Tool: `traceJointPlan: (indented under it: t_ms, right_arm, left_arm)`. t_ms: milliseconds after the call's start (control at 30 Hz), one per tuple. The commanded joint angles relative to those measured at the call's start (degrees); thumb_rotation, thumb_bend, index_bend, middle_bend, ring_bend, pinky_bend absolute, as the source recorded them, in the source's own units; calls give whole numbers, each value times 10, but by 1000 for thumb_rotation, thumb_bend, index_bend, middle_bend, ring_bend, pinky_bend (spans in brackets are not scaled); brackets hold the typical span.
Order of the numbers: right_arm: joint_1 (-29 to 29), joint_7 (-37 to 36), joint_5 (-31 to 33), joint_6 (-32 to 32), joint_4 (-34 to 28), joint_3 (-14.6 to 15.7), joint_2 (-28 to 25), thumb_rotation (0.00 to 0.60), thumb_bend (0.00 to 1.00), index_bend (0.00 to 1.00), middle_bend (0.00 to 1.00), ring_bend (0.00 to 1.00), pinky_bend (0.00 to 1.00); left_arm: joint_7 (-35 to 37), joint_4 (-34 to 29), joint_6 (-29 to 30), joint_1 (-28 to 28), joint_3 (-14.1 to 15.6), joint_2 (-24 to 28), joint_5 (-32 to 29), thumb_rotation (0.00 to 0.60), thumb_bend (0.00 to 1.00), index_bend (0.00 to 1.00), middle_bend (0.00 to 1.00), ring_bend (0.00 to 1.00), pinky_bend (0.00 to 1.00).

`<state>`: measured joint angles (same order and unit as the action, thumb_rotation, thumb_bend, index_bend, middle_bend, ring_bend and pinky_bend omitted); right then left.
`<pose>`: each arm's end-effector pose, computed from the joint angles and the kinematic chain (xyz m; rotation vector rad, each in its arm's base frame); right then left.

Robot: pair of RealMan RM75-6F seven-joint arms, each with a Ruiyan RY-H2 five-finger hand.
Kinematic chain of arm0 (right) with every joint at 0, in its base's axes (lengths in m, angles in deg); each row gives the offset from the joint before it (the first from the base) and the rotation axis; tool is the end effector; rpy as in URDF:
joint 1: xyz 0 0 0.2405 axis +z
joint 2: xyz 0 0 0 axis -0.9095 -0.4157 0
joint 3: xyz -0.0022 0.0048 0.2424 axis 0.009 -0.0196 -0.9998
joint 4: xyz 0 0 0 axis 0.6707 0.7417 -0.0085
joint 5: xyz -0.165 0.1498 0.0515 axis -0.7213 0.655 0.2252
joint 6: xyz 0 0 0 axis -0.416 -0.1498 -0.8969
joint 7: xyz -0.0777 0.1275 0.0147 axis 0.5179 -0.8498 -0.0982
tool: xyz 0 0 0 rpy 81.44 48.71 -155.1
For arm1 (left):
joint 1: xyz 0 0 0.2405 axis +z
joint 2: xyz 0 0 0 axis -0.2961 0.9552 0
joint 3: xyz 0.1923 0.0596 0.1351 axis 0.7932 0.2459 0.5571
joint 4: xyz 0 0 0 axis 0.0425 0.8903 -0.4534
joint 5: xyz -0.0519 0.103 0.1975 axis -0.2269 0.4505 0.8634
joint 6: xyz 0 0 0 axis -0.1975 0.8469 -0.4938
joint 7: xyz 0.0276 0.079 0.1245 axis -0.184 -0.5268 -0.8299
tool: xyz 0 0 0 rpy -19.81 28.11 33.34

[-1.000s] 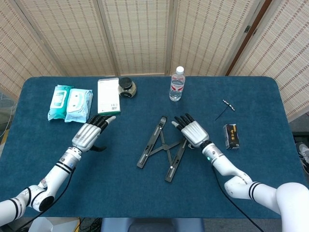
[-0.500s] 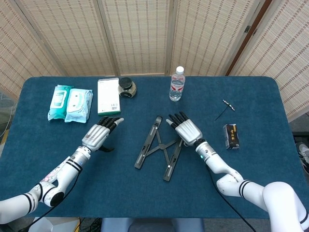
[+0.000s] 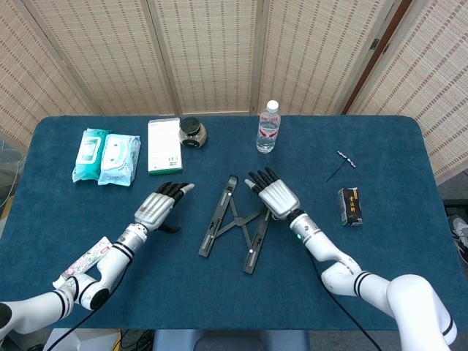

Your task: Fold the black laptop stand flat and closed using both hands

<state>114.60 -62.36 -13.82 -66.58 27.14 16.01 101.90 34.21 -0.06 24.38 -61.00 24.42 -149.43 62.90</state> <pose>-0.1613 -0.4016 -0.0798 2.0402 -0.5049 0.7475 -0.1722 0.3753 -0.0509 -1.9171 -1.0363 -0.9708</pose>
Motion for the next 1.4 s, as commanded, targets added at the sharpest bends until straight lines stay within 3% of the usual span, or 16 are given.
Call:
traceJointPlan:
  t_ms: [33,1400]
  right_arm:
    - [6,-5,-4,-2,8,-1,8,600,0,0,0,0,8]
    - [41,-56,-28,-39,96,-6,94,600,0,0,0,0,0]
  left_arm:
    - [4,5,-2,-2,0,-6,-3,600,147,0,79,85,0]
    - [21,14,-23,-7,7,-43,-24,600,147,0,79,85,0]
